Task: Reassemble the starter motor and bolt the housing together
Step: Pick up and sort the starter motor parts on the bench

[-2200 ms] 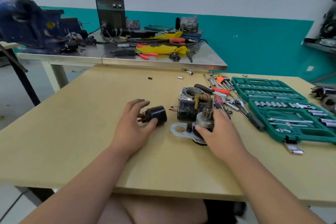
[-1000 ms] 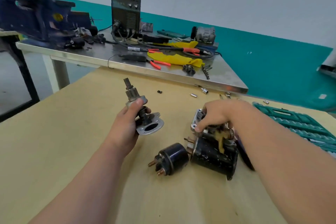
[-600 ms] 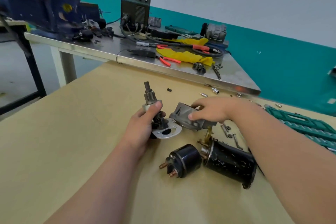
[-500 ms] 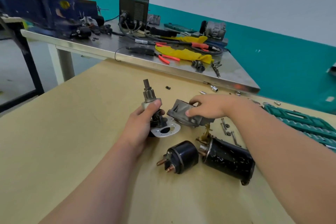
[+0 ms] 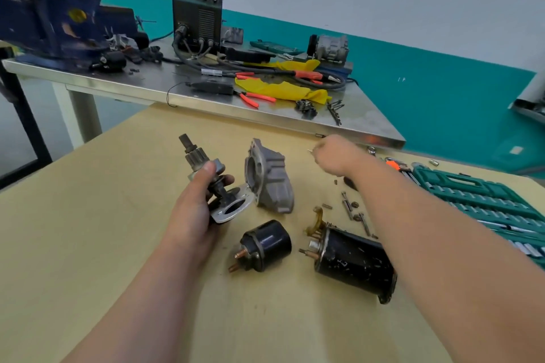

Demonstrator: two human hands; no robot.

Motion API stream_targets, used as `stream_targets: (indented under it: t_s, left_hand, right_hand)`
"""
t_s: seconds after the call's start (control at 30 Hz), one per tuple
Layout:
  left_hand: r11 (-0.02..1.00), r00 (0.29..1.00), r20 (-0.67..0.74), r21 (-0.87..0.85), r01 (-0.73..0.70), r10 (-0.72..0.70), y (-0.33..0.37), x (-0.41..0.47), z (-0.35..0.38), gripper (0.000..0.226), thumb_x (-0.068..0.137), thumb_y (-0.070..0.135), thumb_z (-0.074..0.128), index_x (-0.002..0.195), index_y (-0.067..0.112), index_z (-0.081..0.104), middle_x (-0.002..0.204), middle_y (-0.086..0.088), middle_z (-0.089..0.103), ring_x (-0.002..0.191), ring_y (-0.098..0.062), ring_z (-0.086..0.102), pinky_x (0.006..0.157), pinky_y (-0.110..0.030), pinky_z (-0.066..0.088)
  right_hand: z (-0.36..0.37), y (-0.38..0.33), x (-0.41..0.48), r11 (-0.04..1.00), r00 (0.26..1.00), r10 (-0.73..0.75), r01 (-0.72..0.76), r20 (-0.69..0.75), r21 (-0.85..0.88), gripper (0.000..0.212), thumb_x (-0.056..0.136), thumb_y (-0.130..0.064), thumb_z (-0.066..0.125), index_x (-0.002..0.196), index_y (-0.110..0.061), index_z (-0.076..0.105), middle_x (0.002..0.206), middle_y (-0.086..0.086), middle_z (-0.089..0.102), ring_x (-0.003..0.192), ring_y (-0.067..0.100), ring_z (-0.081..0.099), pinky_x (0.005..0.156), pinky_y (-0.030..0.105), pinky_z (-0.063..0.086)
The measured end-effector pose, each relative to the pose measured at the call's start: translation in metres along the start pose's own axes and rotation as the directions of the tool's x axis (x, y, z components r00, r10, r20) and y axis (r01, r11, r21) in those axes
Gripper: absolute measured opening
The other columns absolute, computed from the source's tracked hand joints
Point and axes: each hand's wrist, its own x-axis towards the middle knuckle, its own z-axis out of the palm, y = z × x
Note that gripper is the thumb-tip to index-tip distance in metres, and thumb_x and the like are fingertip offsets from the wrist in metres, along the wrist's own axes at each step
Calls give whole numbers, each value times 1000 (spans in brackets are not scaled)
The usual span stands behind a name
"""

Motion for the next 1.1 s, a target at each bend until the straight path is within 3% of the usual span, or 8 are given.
stream_targets:
  t_s: [0.1, 0.2, 0.3, 0.5, 0.6, 0.87, 0.97, 1.1]
  left_hand:
    - [999, 999, 23, -8, 37, -37, 0, -2, 2, 48, 62, 45, 70, 98, 15, 65, 81, 0, 72, 68, -18, 71, 59, -33, 58]
    - [994, 998, 38, 92, 51, -55, -2, -5, 5, 57, 60, 50, 70, 104, 14, 66, 92, -4, 74, 74, -23, 73, 61, -35, 59]
    - [988, 996, 46, 140, 64, -71, -4, -7, 7, 60, 61, 53, 68, 107, 15, 68, 94, -13, 74, 75, -26, 73, 60, -33, 58]
    - [976, 991, 87, 203, 78, -97, -7, -14, 11, 57, 64, 54, 64, 105, 16, 71, 105, -22, 71, 85, -33, 69, 83, -41, 54]
    - [970, 988, 116, 231, 72, -101, -10, -18, 12, 50, 71, 51, 70, 103, 12, 71, 109, -22, 69, 87, -31, 68, 83, -40, 53]
    - [944, 955, 263, 326, 44, -135, -19, -29, 22, 48, 59, 58, 69, 87, 19, 76, 97, -8, 71, 88, -30, 68, 69, -34, 52]
    - [948, 956, 259, 314, 54, -140, -20, -34, 24, 45, 57, 56, 71, 86, 22, 78, 103, -5, 72, 89, -29, 71, 66, -33, 55]
    - [953, 967, 212, 293, 75, -141, -22, -34, 23, 49, 53, 57, 73, 84, 19, 78, 102, -8, 72, 91, -31, 69, 73, -37, 52]
  right_hand:
    - [-22, 45, -1, 998, 1000, -2, 0, -25, -68, 31, 97, -13, 39, 113, 1, 62, 112, 18, 65, 99, 29, 62, 90, 43, 50]
    - [-17, 78, -20, 995, 999, -31, 29, -18, -91, 35, 101, -26, 35, 121, -9, 59, 125, 11, 61, 111, 25, 56, 95, 31, 40]
    - [14, 99, -43, 987, 992, -95, 104, 78, -124, 49, 101, -41, 33, 144, -19, 37, 148, 4, 41, 132, 19, 40, 103, 30, 30]
    - [45, 100, -44, 878, 988, -93, 139, 122, -459, 78, 95, -60, 22, 152, -12, -1, 160, 11, -1, 147, 26, 3, 118, 41, 10]
    - [44, 95, -52, 925, 990, -139, 138, 24, -354, 76, 97, -56, 23, 152, -11, -4, 160, 10, -5, 147, 24, 1, 117, 38, 9]
    - [64, 90, -102, 987, 985, -162, 162, 54, 3, 79, 96, -52, 35, 151, -20, -12, 159, -2, -16, 146, 16, -3, 114, 30, 10]
    - [71, 95, -102, 995, 990, -100, 99, -96, -15, 82, 93, -59, 30, 151, -17, -9, 160, -1, -10, 146, 17, -7, 114, 33, 3]
    - [67, 102, -77, 1000, 988, -22, 22, -151, -1, 75, 96, -58, 25, 152, -17, -1, 161, 3, -1, 147, 19, 1, 116, 37, 9]
